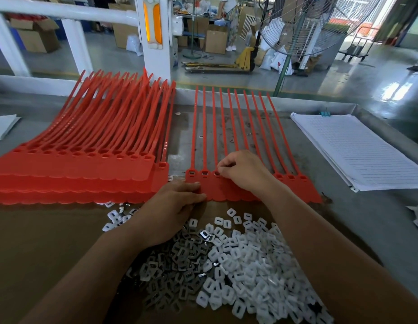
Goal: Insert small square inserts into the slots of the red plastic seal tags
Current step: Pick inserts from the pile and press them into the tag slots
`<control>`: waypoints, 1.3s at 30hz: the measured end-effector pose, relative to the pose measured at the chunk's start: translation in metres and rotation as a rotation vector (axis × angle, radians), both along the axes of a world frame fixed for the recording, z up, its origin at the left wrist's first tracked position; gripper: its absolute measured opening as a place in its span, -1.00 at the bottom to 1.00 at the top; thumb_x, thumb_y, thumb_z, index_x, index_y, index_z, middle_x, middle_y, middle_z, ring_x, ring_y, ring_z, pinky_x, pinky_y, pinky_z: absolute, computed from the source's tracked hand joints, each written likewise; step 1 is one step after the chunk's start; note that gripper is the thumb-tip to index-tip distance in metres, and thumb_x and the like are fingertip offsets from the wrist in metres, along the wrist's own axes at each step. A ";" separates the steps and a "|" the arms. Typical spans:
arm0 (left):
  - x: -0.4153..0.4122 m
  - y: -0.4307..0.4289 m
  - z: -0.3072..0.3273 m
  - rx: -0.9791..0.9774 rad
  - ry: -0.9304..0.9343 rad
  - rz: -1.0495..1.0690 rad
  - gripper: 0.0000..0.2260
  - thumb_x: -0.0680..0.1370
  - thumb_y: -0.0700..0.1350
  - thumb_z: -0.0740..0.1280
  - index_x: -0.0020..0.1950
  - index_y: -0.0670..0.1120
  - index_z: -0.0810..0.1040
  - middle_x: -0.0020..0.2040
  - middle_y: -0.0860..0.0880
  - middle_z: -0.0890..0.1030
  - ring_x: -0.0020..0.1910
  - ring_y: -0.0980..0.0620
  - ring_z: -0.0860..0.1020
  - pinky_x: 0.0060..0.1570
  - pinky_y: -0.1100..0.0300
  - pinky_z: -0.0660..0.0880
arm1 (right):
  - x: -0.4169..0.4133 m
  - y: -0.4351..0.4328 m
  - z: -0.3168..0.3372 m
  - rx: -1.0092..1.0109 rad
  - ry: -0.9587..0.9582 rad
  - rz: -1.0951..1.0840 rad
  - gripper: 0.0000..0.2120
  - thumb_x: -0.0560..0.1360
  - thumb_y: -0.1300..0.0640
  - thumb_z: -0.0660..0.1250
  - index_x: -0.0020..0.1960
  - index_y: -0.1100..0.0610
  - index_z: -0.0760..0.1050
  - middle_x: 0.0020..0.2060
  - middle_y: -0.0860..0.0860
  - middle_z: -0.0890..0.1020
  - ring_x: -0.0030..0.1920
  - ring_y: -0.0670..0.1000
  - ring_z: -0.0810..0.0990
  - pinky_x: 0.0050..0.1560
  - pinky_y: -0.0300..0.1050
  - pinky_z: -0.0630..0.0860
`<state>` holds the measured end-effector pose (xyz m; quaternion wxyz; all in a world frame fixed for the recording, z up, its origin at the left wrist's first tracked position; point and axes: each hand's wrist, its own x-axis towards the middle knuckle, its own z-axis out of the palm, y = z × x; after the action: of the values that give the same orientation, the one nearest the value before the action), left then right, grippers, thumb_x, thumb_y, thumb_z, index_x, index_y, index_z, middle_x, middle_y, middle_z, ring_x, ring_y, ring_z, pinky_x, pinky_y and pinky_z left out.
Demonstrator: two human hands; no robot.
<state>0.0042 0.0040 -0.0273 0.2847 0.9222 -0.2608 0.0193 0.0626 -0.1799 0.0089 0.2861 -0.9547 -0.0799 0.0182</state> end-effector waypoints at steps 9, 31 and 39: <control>0.001 0.000 0.001 -0.015 0.010 -0.043 -0.70 0.58 -0.17 0.15 0.26 0.08 0.49 0.42 0.11 0.28 0.37 0.21 0.16 0.35 0.34 0.10 | -0.075 0.015 0.024 -0.006 0.090 0.443 -0.87 0.44 0.08 0.38 -0.02 0.03 0.61 -0.23 -0.22 0.55 -0.16 -0.22 0.56 -0.07 -0.36 0.49; 0.001 0.000 -0.003 -0.033 -0.022 -0.010 -0.69 0.58 -0.17 0.20 0.31 0.01 0.44 0.41 0.10 0.29 0.39 0.20 0.13 0.19 0.59 -0.14 | -0.100 0.026 0.016 -0.017 0.093 0.543 -0.85 0.49 0.17 0.32 0.02 0.13 0.61 -0.04 0.01 0.64 -0.03 -0.08 0.56 0.03 -0.23 0.42; 0.002 0.001 -0.003 -0.036 -0.029 -0.015 -0.69 0.58 -0.16 0.18 0.31 0.02 0.43 0.41 0.10 0.29 0.34 0.28 0.11 0.23 0.52 -0.10 | -0.100 0.024 0.017 0.022 0.056 0.548 -0.87 0.47 0.17 0.35 -0.02 0.13 0.63 -0.07 -0.02 0.61 -0.09 -0.14 0.51 -0.04 -0.35 0.38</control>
<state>0.0059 0.0045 -0.0302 0.2976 0.9147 -0.2712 0.0352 -0.0374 -0.1560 0.0258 0.2831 -0.8933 -0.3276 0.1205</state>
